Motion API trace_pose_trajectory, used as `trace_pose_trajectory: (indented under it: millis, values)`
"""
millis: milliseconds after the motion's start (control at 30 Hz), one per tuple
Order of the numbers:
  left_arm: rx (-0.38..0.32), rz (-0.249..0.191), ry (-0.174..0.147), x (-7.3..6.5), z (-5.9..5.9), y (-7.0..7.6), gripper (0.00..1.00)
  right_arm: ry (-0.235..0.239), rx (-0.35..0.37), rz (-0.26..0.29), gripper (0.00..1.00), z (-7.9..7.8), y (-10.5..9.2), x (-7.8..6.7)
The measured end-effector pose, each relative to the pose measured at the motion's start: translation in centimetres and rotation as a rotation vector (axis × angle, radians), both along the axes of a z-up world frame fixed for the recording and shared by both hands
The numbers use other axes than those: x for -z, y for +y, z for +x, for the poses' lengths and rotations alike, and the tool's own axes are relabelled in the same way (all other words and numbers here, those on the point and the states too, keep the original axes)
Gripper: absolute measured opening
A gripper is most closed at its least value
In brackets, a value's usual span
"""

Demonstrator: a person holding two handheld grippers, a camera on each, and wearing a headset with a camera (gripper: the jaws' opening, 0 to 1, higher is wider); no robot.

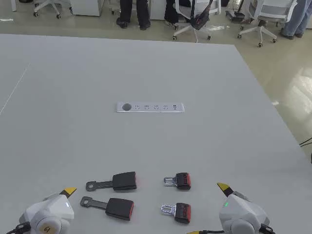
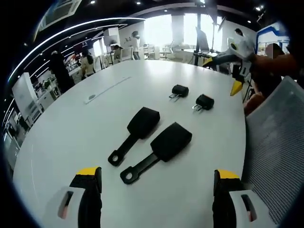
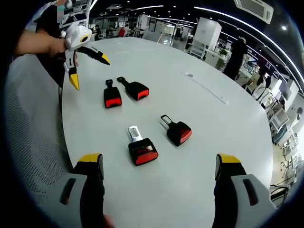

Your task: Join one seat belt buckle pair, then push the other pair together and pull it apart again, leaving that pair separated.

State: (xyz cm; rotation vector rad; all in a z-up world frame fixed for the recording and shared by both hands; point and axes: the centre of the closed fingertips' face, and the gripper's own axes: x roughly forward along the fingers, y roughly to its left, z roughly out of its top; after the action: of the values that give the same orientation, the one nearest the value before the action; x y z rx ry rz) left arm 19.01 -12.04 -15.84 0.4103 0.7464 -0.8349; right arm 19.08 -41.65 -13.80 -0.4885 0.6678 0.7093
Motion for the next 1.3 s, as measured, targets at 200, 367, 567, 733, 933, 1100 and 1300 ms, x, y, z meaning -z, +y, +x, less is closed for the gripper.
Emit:
trace_pose_trajectory:
  millis: [200, 367, 567, 733, 933, 1100, 1300]
  values:
    - [0.006, 0.004, 0.002, 0.12, -0.07, -0.04, 1.0, 0.004, 0.009, 0.01, 1.0, -0.27, 0.19, -0.83]
    - [0.009, 0.005, 0.001, -0.08, -0.09, -0.22, 0.99, 0.008, 0.014, 0.011, 1.0, -0.24, -0.13, -0.46]
    - [0.01, 0.006, 0.002, 0.09, -0.1, -0.11, 0.99, 0.009, 0.018, 0.007, 1.0, -0.3, -0.34, -0.5]
    - [0.007, 0.008, 0.001, 0.07, -0.06, -0.03, 0.99, 0.006, 0.014, 0.002, 1.0, -0.41, -0.2, -0.56]
    - [0.003, 0.005, 0.001, 0.0, -0.1, 0.09, 0.99, 0.005, 0.02, 0.006, 1.0, -0.43, -0.36, -0.24]
    - [0.004, 0.008, 0.005, -0.09, -0.32, -0.12, 0.99, 0.006, 0.023, 0.01, 1.0, -0.67, -0.22, -0.38]
    - [0.009, 0.006, 0.014, 0.12, -0.53, -0.22, 0.98, 0.006, 0.026, 0.016, 0.99, -0.91, -0.19, -0.57]
